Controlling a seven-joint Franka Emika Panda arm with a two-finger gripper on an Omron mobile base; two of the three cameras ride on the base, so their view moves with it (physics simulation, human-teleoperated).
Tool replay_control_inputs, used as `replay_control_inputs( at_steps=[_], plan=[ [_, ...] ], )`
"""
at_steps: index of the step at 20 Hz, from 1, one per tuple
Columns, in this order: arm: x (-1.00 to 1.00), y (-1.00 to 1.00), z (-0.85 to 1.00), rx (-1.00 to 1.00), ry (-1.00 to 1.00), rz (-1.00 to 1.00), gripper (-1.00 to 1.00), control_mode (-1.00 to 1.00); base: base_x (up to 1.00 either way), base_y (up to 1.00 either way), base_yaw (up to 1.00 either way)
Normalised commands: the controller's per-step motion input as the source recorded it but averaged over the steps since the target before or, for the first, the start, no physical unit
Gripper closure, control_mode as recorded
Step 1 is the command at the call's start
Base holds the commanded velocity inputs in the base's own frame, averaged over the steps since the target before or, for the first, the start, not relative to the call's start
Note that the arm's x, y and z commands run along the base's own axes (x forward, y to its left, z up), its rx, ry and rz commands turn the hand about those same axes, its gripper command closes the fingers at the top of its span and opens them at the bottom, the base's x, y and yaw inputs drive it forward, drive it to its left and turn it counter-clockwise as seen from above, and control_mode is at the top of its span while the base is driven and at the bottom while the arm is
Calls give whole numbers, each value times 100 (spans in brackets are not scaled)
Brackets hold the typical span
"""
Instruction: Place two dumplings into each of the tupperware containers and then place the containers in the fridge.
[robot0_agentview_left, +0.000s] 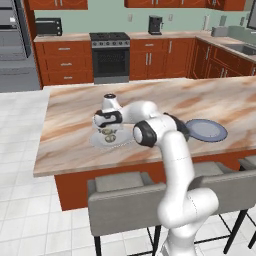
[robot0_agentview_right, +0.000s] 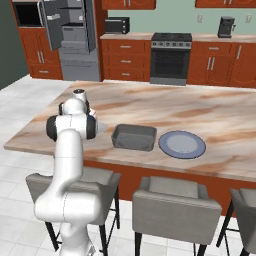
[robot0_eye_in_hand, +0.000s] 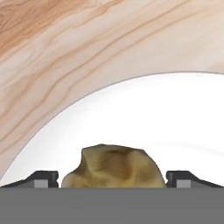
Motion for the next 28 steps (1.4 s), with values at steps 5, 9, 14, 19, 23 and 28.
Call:
replay_control_inputs(
  at_steps=[5,9,14,19,23,28],
  plan=[
    [-14,2,-17,0,0,-7,100,-100,0,0,0],
    [-49,-18,-8,1,0,-16,100,-100,0,0,0],
    [-70,-55,32,4,0,-17,100,-100,0,0,0],
    [-59,-91,63,5,0,-26,100,-100,0,0,0],
    [-41,-92,71,7,0,-28,100,-100,0,0,0],
    [-41,-87,57,1,-1,-20,100,-100,0,0,0]
  ],
)
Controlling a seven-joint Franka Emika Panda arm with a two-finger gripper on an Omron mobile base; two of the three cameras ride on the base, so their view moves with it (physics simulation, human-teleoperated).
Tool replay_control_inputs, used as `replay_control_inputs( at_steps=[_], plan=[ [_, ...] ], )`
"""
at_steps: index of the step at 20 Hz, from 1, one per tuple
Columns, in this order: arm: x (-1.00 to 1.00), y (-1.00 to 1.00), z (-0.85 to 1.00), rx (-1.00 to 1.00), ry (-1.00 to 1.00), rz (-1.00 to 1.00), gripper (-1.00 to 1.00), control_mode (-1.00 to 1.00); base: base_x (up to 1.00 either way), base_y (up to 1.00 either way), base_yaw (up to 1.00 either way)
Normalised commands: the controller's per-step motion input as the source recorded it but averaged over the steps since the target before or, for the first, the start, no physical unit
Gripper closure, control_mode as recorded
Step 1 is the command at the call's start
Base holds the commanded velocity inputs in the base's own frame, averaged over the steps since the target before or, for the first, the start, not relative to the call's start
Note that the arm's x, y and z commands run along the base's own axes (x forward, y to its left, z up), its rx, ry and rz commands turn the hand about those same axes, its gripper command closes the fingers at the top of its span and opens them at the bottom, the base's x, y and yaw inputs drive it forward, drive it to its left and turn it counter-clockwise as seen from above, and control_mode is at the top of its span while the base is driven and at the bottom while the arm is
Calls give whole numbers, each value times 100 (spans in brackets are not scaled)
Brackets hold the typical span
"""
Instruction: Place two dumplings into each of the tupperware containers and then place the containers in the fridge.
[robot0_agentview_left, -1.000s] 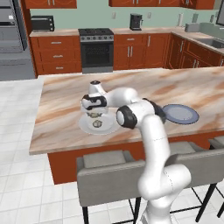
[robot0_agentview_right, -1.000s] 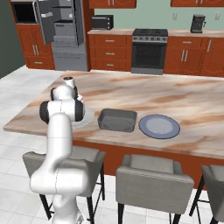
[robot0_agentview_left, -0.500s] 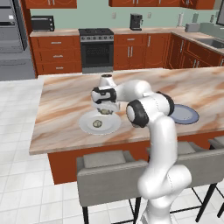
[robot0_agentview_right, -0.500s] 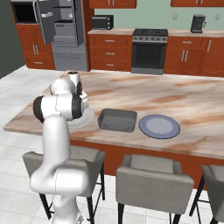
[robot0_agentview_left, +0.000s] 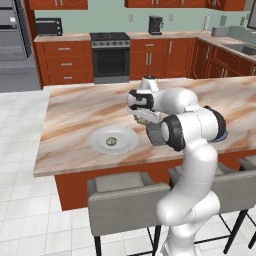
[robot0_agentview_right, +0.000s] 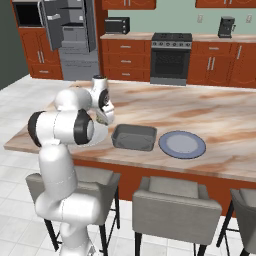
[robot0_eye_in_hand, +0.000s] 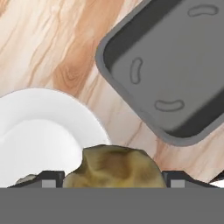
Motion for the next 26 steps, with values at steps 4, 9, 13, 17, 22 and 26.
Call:
replay_control_inputs(
  at_steps=[4,9,13,17,22,26],
  plan=[
    [0,-76,43,1,4,-22,100,-100,0,0,0],
    [0,-73,8,0,13,-21,100,-100,0,0,0],
    [0,-65,-3,0,8,-18,100,-100,0,0,0],
    [0,-49,-22,0,0,-12,100,-100,0,0,0],
    [0,-47,-38,0,0,-9,100,-100,0,0,0],
    [0,-44,-35,0,0,-9,100,-100,0,0,0]
  ],
)
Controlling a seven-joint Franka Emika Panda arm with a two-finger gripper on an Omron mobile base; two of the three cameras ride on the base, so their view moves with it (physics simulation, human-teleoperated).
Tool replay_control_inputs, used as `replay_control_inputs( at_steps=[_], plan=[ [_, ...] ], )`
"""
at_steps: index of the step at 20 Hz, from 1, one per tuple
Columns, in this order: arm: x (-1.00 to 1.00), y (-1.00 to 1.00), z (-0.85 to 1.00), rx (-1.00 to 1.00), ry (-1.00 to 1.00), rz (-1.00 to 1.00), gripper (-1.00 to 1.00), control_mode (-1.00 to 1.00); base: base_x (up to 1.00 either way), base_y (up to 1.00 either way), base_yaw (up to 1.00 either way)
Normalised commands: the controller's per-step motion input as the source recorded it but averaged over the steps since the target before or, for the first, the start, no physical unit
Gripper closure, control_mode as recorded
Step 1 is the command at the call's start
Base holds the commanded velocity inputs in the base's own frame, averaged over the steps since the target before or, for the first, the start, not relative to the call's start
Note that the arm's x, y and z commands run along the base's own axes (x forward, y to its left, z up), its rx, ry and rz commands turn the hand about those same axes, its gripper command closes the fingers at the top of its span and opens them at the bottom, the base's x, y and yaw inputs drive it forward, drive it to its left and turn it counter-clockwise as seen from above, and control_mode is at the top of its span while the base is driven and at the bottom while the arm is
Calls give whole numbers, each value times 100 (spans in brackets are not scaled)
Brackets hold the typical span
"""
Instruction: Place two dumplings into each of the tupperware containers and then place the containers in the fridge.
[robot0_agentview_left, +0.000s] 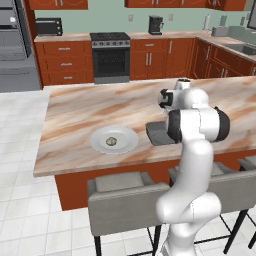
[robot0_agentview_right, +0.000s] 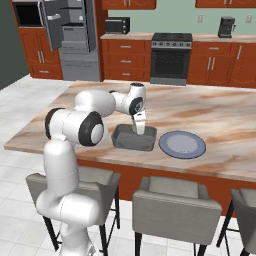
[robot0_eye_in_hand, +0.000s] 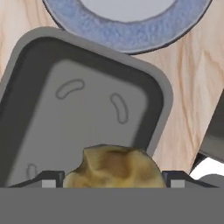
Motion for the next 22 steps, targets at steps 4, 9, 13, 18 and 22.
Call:
replay_control_inputs(
  at_steps=[4,9,13,18,22],
  plan=[
    [0,-36,-28,0,0,-8,100,-100,0,0,0],
    [16,-4,-7,0,0,-5,100,-100,0,0,0],
    [29,0,-2,-3,0,-2,100,-100,0,0,0],
    [18,0,-17,-4,0,-3,100,-100,0,0,0],
    [0,0,-45,-2,-4,-5,100,-100,0,0,0]
  ],
)
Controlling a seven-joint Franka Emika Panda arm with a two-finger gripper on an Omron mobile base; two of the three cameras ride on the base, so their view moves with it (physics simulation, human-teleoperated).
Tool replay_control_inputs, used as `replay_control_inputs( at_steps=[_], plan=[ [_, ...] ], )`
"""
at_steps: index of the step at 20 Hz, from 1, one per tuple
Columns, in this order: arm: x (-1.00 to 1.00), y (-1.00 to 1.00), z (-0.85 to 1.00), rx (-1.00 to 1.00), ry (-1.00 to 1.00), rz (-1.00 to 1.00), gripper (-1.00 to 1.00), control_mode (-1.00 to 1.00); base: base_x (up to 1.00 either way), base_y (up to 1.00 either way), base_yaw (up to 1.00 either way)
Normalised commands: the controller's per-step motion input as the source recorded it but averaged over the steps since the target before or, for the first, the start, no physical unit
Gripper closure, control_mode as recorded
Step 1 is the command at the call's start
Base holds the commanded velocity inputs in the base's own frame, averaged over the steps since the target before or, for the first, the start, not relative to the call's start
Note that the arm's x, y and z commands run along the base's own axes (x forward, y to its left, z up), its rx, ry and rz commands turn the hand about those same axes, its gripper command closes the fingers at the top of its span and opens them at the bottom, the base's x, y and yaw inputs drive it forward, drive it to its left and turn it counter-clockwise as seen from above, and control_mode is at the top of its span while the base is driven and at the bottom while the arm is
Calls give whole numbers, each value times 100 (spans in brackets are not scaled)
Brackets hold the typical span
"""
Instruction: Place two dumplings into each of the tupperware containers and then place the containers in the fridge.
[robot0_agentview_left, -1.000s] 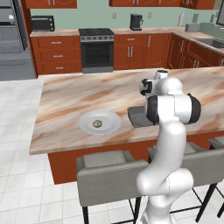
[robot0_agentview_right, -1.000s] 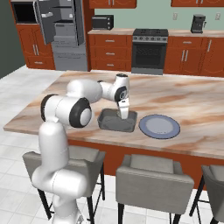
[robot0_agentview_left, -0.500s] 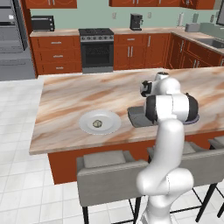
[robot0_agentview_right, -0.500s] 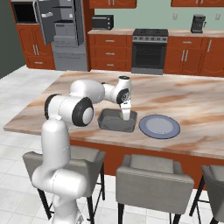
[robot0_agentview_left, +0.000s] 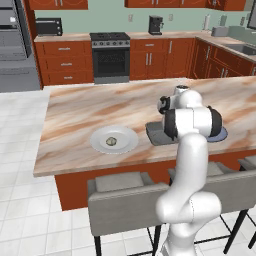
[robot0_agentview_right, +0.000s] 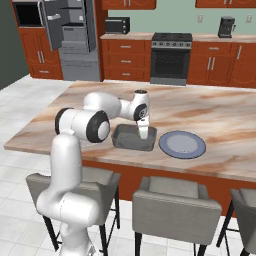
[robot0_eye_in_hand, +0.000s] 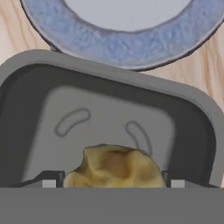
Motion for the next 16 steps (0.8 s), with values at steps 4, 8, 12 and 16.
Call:
replay_control_inputs(
  at_steps=[4,8,12,16],
  plan=[
    [6,0,-35,-1,-3,-3,100,-100,0,0,0],
    [21,0,-22,0,0,-1,100,-100,0,0,0],
    [30,0,-7,0,0,0,100,-100,0,0,0],
    [44,0,0,0,0,0,100,-100,0,0,0]
  ],
)
